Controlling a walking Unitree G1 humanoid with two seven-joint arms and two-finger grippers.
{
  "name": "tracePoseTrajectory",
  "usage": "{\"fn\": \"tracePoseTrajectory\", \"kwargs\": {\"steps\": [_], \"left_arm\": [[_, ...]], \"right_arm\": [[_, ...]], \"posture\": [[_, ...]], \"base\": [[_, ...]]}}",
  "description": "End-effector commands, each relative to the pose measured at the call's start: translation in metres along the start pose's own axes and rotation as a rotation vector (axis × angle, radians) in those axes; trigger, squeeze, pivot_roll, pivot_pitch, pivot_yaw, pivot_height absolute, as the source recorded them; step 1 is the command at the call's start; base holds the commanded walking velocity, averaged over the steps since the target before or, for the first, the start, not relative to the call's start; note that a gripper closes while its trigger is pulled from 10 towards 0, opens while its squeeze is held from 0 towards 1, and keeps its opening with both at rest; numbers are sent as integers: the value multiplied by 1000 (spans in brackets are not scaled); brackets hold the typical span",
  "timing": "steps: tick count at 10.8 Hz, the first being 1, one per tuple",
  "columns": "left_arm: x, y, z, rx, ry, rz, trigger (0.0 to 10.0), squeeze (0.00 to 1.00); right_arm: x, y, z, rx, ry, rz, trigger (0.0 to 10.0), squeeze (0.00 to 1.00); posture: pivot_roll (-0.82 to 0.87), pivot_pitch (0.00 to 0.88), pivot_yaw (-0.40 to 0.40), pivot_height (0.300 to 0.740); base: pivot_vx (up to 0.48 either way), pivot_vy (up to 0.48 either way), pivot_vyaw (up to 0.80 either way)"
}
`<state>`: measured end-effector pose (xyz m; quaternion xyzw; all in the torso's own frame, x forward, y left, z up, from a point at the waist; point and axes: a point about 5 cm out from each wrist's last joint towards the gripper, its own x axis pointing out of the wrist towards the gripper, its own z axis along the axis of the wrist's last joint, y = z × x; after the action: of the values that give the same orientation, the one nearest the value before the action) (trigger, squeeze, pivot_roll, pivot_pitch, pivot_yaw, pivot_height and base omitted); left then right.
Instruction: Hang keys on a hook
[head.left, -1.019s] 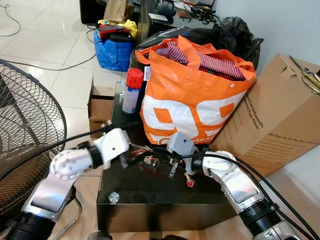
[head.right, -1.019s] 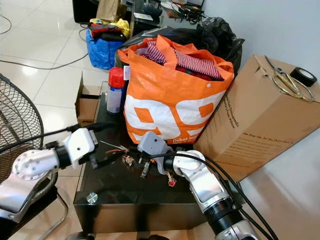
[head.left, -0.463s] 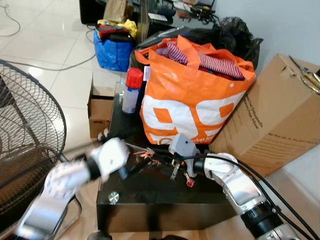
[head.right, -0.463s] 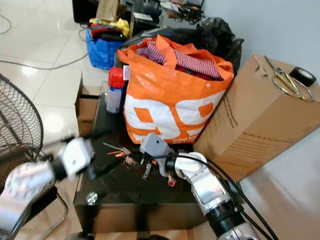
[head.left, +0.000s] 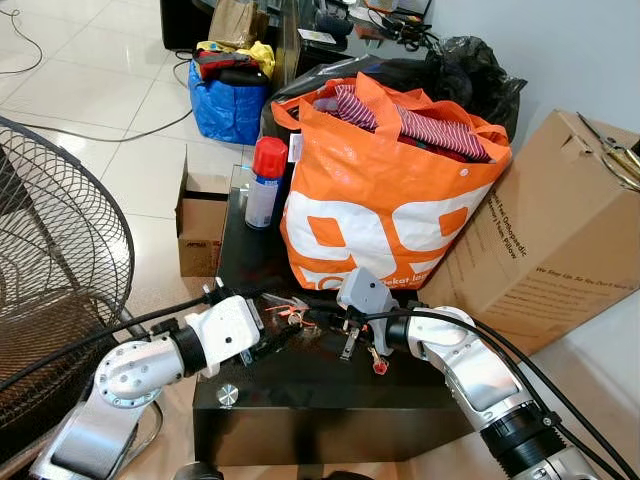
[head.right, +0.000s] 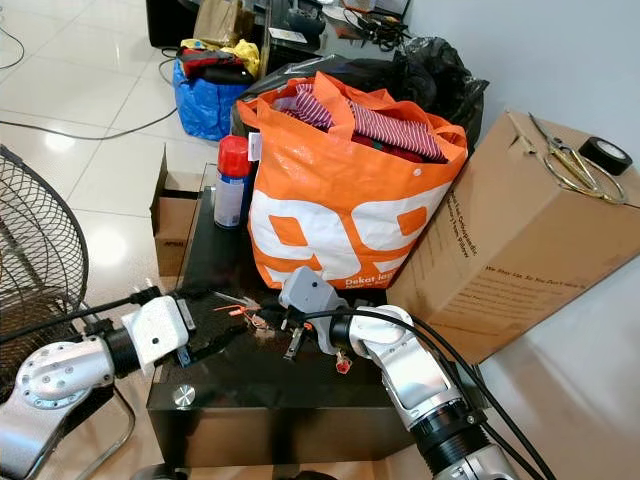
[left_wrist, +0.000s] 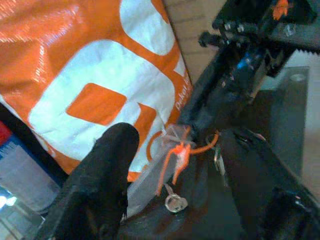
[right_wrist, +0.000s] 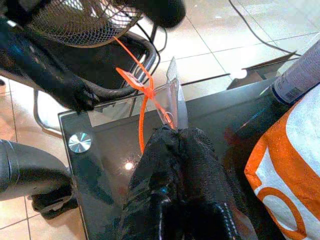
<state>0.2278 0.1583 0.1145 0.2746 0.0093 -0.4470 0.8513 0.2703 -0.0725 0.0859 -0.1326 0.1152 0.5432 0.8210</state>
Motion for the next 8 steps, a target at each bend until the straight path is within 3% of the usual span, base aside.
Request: {"fn": "tracePoseTrajectory", "kwargs": {"steps": [1, 8], "left_arm": [[6, -2, 3, 15, -15, -27, 0, 0], [10, 6, -3, 9, -5, -55, 0, 0]], "right_arm": [[-6, -5, 2, -1, -2, -14, 10000, 0], [-5, -2, 5, 4, -14, -11, 10000, 0]], "posture": [[53, 0, -201, 732], [56, 0, -185, 732]], "base": [[0, 0, 0], [0, 0, 0]]}}
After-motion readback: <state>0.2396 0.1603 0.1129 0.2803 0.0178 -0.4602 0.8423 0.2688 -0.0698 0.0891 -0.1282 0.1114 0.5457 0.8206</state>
